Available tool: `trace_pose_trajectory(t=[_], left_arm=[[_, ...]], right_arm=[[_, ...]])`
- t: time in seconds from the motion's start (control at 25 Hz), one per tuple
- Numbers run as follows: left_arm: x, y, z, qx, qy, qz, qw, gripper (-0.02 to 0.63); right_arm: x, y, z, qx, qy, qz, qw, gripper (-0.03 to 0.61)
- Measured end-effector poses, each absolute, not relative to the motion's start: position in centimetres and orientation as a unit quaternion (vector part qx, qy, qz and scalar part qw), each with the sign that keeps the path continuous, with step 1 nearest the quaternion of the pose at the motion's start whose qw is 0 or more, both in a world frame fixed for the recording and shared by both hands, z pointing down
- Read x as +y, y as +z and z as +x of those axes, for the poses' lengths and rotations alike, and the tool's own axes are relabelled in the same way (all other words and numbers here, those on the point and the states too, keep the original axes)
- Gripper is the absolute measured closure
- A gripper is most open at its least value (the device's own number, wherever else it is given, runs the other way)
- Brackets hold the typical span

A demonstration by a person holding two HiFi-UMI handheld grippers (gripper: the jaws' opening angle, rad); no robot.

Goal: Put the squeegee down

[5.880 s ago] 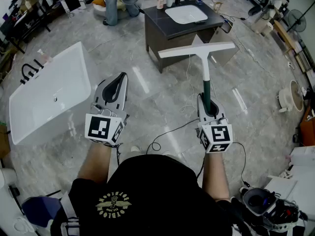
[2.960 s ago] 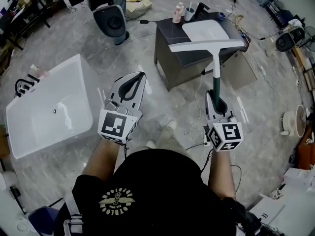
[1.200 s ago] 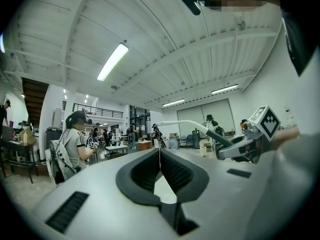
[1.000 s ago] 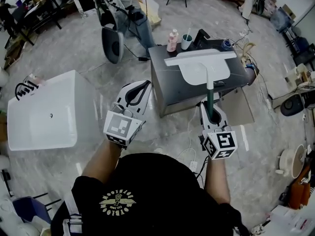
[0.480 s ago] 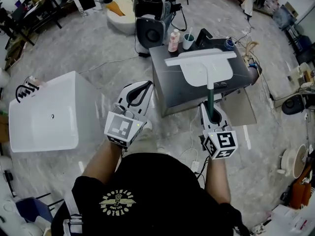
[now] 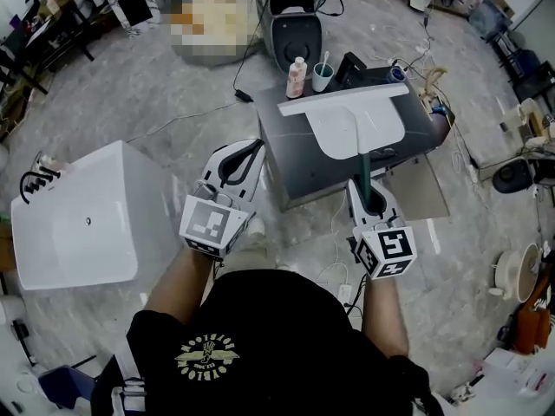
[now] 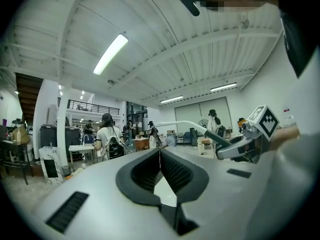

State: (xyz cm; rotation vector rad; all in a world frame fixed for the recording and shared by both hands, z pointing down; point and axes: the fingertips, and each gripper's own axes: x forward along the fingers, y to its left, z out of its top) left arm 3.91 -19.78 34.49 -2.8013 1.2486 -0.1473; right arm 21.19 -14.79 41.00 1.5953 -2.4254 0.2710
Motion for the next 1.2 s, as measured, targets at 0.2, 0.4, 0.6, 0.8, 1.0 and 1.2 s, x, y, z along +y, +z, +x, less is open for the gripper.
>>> trace_pose_trajectory(t=[0.2, 0.4, 0.6, 0.8, 1.0, 1.2], left_arm=[[-22.2, 35.3, 4.0, 0.408, -0.064, -0.911, 0.022, 0.589], [-24.8, 35.3, 4.2, 0.402, -0.052, -0.914, 0.028, 0.589], [-26.9, 35.0, 3.7, 0.397, -0.051, -0.916, 0.032, 0.589], [-29.6, 34.8, 3.2, 0.393, -0.051, -0.917, 0.034, 0.589], [-32.7, 34.2, 2.3, 0.387, -0.052, -0.920, 0.036, 0.589], [-35.8, 34.1, 1.8, 0.377, -0.044, -0.924, 0.033, 0.589]], right_arm=[[-17.1, 41.3, 21.2, -0.824, 0.096, 0.546, 0.115, 0.523], [-19.7, 41.4, 21.1, -0.824, 0.096, 0.547, 0.113, 0.523], [-21.9, 41.0, 20.4, -0.823, 0.096, 0.549, 0.111, 0.523], [-24.4, 40.6, 20.0, -0.820, 0.093, 0.554, 0.110, 0.523], [-27.1, 40.0, 19.1, -0.815, 0.091, 0.561, 0.111, 0.523], [-29.7, 39.9, 18.5, -0.808, 0.088, 0.571, 0.112, 0.523]])
